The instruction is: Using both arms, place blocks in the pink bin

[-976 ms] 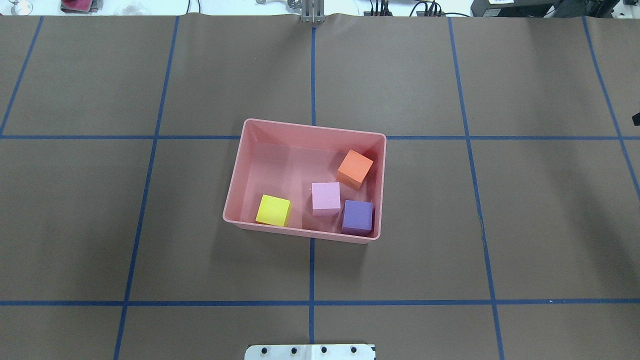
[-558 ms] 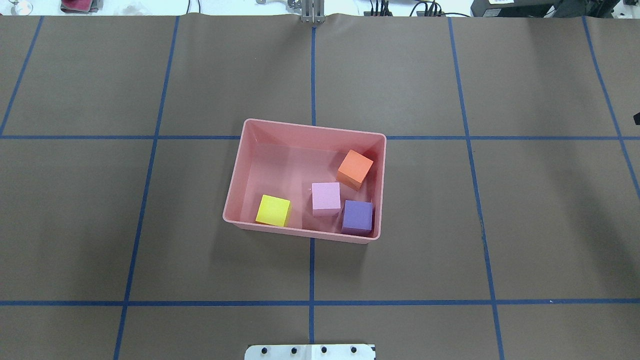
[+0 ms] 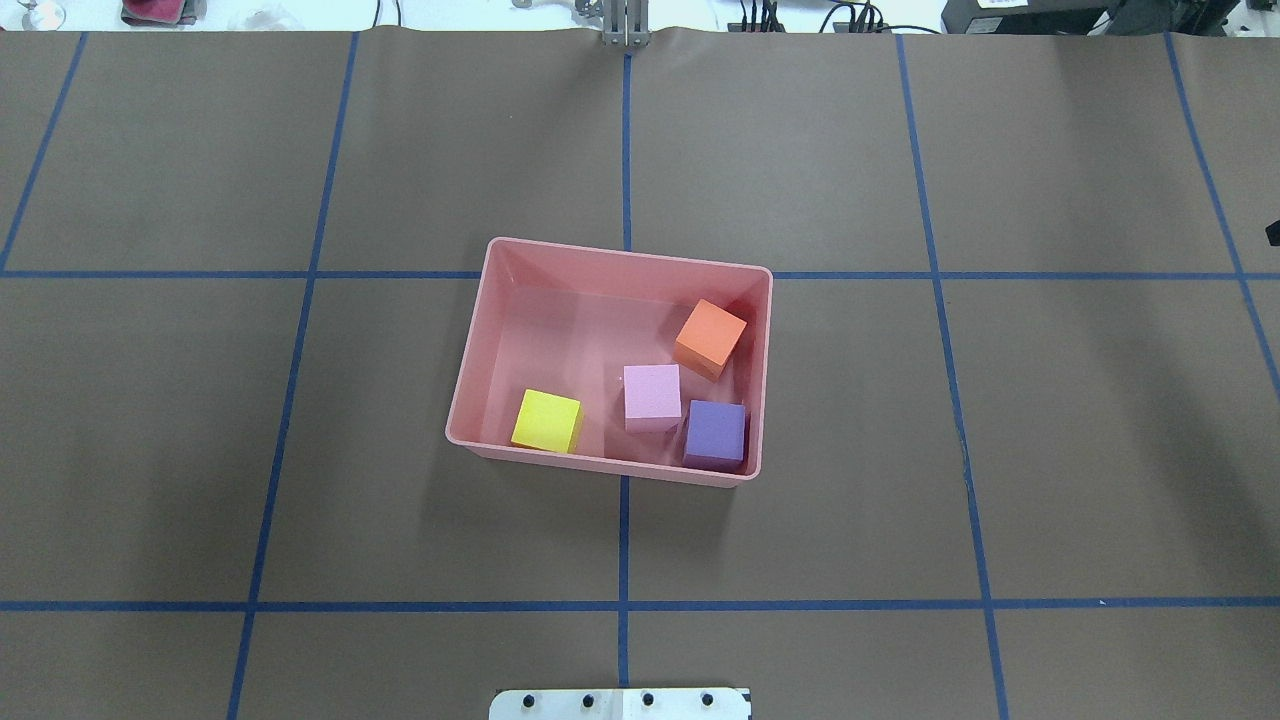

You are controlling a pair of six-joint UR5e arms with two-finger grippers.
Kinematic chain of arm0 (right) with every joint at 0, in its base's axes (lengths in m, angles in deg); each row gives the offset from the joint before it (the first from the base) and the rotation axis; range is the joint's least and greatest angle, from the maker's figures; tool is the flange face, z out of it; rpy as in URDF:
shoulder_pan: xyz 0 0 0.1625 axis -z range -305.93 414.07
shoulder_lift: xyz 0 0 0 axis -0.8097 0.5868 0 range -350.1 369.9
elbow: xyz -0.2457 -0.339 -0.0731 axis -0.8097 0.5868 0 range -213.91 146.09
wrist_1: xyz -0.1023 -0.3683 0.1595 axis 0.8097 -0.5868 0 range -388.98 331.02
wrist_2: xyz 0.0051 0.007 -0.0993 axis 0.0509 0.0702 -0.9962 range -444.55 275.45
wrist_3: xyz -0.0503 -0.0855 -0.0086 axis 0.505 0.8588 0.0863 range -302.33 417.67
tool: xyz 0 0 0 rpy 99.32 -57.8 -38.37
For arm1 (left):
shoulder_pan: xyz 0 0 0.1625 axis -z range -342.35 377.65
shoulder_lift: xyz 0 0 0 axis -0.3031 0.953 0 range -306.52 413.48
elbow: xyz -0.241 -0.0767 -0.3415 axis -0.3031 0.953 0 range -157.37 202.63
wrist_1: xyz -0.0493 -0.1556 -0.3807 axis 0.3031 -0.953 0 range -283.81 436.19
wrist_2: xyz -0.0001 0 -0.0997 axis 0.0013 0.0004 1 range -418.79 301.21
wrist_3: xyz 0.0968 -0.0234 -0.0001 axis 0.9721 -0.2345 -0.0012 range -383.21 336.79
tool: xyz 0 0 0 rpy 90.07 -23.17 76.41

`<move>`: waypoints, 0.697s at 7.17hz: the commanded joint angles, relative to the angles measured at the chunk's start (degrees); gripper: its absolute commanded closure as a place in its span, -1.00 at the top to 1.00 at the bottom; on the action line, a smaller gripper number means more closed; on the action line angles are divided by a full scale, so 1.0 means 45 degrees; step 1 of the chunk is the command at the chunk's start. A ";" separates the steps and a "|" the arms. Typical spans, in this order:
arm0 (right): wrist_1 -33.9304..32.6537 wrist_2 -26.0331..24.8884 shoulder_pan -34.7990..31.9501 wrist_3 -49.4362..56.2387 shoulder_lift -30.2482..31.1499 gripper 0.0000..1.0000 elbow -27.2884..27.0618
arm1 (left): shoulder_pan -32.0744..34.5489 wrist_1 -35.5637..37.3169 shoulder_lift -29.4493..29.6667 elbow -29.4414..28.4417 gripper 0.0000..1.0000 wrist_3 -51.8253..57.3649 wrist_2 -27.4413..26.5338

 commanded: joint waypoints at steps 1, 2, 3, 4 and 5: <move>-0.0024 -0.0096 0.0000 0.0022 -0.0092 1.00 0.0174 | 0.0019 -0.0027 -0.0001 -0.0184 1.00 -0.0006 0.0015; -0.0042 -0.0057 0.0000 0.0022 -0.0014 1.00 0.0194 | 0.0020 -0.0047 -0.0001 -0.0222 1.00 -0.0025 0.0015; -0.0004 -0.0018 -0.0058 0.0022 0.0160 1.00 0.0195 | 0.0020 -0.0047 -0.0020 -0.0242 1.00 -0.0026 0.0054; 0.0016 -0.0057 -0.0097 0.0003 0.0162 1.00 0.0214 | 0.0039 -0.0047 -0.0020 -0.0261 1.00 -0.0026 0.0054; 0.0016 -0.0057 -0.0098 0.0003 0.0220 1.00 0.0272 | 0.0039 -0.0047 -0.0020 -0.0262 1.00 -0.0045 0.0054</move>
